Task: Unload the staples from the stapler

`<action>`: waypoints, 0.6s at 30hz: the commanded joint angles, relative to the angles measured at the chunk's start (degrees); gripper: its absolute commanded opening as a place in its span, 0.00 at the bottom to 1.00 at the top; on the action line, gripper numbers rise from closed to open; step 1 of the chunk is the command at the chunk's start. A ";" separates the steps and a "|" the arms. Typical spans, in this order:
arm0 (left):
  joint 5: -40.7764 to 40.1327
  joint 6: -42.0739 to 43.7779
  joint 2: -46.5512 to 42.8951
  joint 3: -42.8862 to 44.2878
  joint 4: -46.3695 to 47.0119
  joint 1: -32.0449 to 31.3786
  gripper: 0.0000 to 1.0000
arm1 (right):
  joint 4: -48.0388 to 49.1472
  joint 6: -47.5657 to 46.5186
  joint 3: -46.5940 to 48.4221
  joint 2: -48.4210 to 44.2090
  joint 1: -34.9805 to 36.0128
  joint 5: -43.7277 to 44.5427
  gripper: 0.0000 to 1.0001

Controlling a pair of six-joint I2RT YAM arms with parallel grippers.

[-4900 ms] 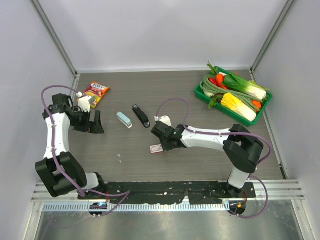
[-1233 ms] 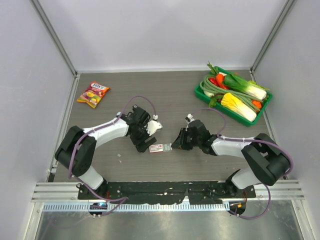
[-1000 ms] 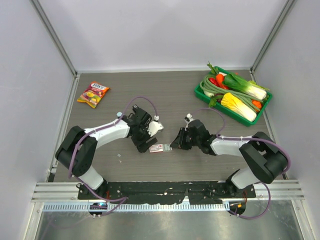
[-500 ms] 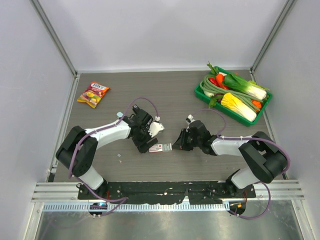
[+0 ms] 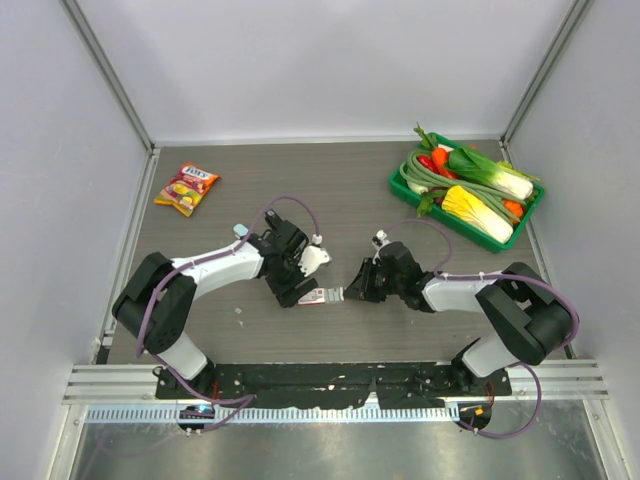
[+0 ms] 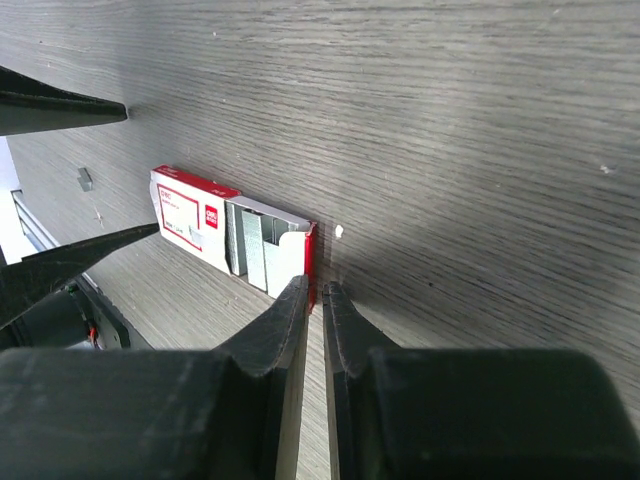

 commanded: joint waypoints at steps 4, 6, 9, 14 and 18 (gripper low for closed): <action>-0.58 -0.92 -0.01 1.06 0.61 -0.26 0.72 | 3.24 0.43 -0.48 0.48 -0.21 -0.74 0.17; -0.58 -1.01 -0.01 1.32 0.52 -0.35 0.72 | 3.24 0.43 -0.31 1.01 -0.13 -0.65 0.16; -0.58 -1.10 -0.01 1.41 0.52 -0.35 0.72 | 3.50 0.52 -0.13 1.19 -0.13 -0.65 0.16; -0.58 -1.10 0.35 1.76 0.52 -0.35 0.71 | 4.38 0.78 0.04 1.28 -0.13 -1.09 0.16; -0.67 -1.19 0.87 2.29 0.61 -0.53 0.71 | 4.21 0.96 0.74 1.63 -0.13 -1.18 0.17</action>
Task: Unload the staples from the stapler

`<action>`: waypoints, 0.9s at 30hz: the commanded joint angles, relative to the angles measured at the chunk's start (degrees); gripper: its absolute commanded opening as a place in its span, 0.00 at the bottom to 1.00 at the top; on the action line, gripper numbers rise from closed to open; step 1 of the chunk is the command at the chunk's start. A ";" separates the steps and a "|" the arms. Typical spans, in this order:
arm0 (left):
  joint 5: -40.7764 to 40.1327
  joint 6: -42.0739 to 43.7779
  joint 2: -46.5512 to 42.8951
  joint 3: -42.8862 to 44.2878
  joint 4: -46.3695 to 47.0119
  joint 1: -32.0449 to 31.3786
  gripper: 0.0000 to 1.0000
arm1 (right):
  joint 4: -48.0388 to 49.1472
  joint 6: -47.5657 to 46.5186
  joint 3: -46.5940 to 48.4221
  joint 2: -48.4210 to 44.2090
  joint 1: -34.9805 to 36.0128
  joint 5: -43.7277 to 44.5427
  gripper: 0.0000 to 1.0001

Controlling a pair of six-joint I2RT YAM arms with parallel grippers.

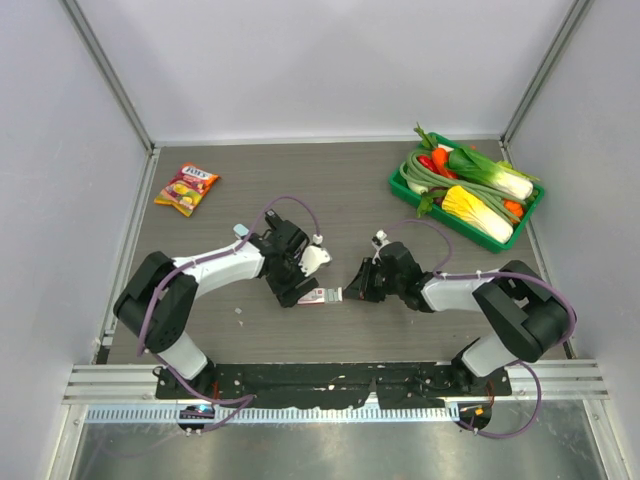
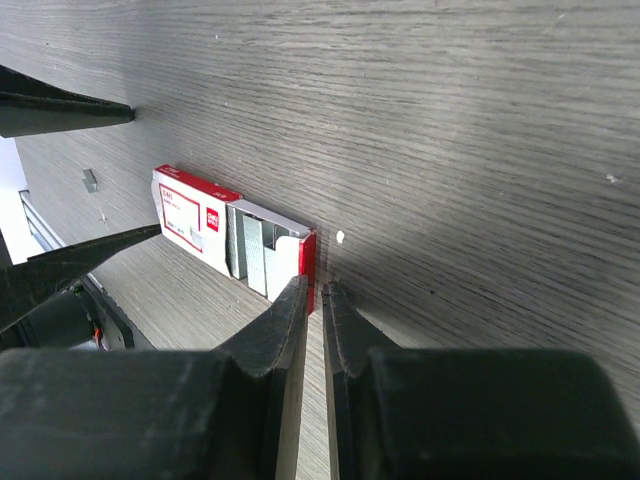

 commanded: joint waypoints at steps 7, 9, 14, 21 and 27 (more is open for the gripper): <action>0.08 -1.47 2.04 3.15 1.40 -1.05 0.71 | -3.99 -1.76 4.26 1.11 0.22 1.93 0.12; 0.08 -1.65 2.48 3.24 1.75 -1.32 0.71 | -7.50 -3.08 5.66 0.58 0.57 3.16 0.11; 0.17 -1.74 2.74 3.59 1.93 -1.49 0.71 | -9.54 -3.78 6.81 -0.21 1.19 3.96 0.11; -0.27 -1.30 2.83 3.68 1.75 -1.50 0.71 | -6.37 -2.29 4.97 -0.30 1.37 2.64 0.18; -1.06 -1.12 2.65 2.97 1.93 -1.58 0.71 | -4.26 -1.24 3.47 -0.56 1.37 2.12 0.21</action>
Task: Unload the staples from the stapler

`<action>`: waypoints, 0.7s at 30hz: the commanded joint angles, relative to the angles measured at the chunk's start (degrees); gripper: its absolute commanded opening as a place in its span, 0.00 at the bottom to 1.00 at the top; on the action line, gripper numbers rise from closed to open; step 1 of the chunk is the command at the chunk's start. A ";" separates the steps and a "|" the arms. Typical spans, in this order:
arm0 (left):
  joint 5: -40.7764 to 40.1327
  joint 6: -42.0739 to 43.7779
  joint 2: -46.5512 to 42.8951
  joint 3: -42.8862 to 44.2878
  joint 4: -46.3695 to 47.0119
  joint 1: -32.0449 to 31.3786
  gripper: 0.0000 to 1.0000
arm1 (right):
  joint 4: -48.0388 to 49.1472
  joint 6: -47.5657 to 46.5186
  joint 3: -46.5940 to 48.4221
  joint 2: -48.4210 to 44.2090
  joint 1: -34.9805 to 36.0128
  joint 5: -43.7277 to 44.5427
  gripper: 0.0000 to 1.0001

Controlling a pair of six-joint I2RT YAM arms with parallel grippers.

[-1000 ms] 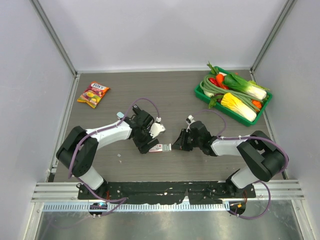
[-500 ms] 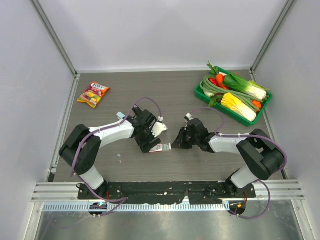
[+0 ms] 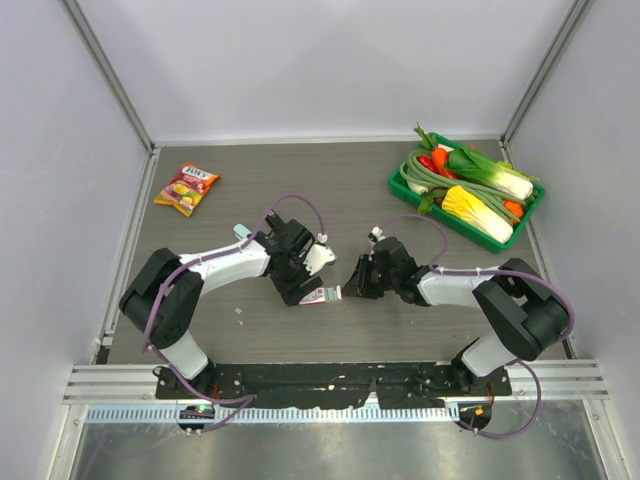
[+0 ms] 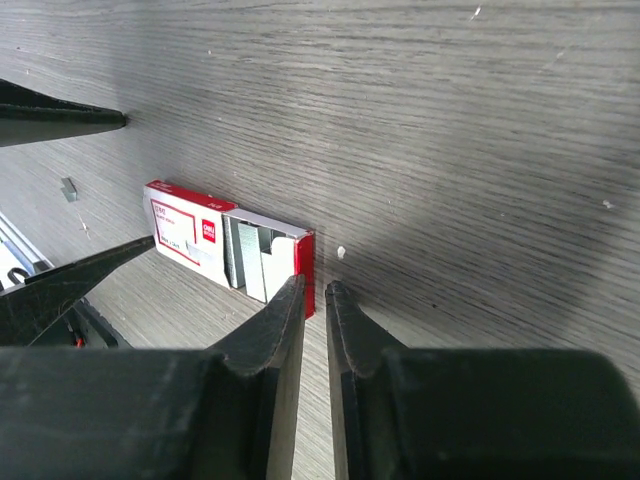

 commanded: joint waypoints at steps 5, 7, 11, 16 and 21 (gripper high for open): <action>-0.76 0.19 0.07 0.50 1.69 -0.25 0.70 | 3.88 1.55 -1.76 -2.10 0.25 0.19 0.22; -1.02 0.19 -0.10 0.41 1.69 -0.25 0.70 | 2.91 1.37 -1.76 -2.53 0.34 1.76 0.22; -1.02 0.45 -0.19 0.33 1.51 -0.25 0.70 | 2.73 1.28 -2.37 -3.59 0.08 2.65 0.22; -1.02 0.19 -0.45 0.41 1.42 -0.25 0.70 | 4.92 1.98 -2.02 -2.46 -0.10 1.25 0.21; -1.29 0.28 -0.54 0.59 1.25 -0.25 0.70 | 5.81 2.07 -1.58 -0.96 -0.01 0.37 0.18</action>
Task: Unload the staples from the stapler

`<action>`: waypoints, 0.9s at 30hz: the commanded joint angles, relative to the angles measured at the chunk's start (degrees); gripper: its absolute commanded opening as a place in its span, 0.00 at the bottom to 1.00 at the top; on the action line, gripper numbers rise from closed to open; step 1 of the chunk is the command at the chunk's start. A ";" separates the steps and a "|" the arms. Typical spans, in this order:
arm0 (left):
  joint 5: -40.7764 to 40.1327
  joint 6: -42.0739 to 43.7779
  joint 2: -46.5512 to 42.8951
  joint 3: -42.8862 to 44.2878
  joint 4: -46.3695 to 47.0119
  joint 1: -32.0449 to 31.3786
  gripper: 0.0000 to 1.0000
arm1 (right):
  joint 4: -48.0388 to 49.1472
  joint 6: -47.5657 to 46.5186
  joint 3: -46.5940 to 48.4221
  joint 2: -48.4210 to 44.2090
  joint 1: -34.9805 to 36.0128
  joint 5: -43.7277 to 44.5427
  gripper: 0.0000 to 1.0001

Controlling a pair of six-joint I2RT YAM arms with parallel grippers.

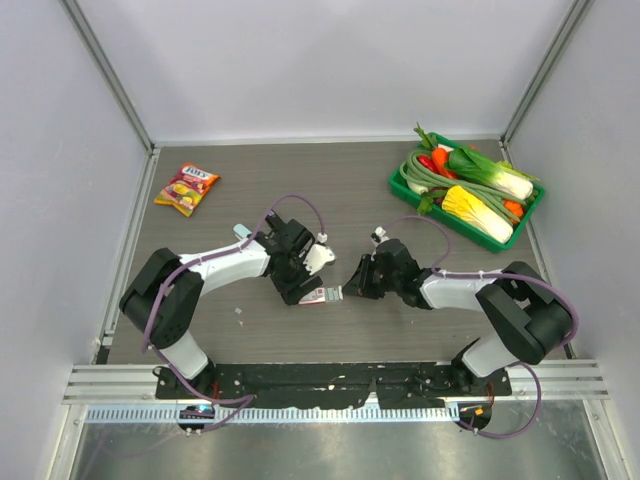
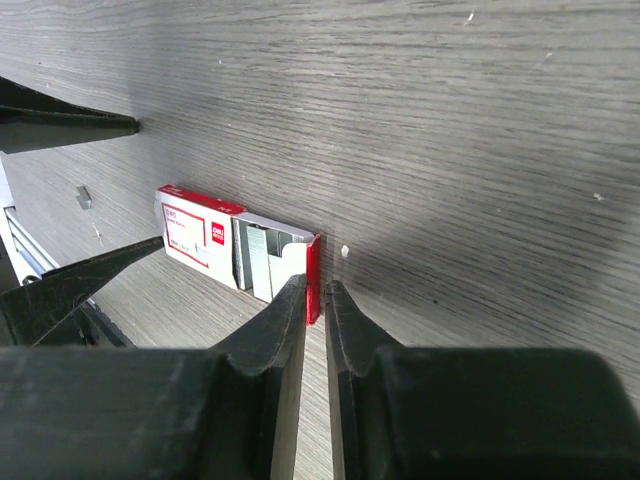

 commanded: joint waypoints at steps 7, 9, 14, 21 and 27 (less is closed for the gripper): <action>-0.61 0.17 -0.10 0.68 1.44 -0.23 0.71 | 3.80 0.63 -0.12 0.71 0.01 -0.72 0.18; -0.52 0.08 -0.01 0.76 1.36 -0.23 0.71 | 3.89 0.72 -0.30 1.14 0.01 -0.73 0.18; -0.52 -0.10 0.07 0.77 1.62 -0.23 0.71 | 4.16 0.72 0.05 2.64 0.10 -1.25 0.18; 0.62 -0.19 0.42 0.76 1.80 -0.14 0.66 | 2.48 0.02 0.14 3.08 0.18 -0.73 0.17; 1.41 -0.10 1.30 1.12 1.62 -0.66 0.61 | 2.05 -0.07 1.20 3.61 1.67 -0.03 0.17</action>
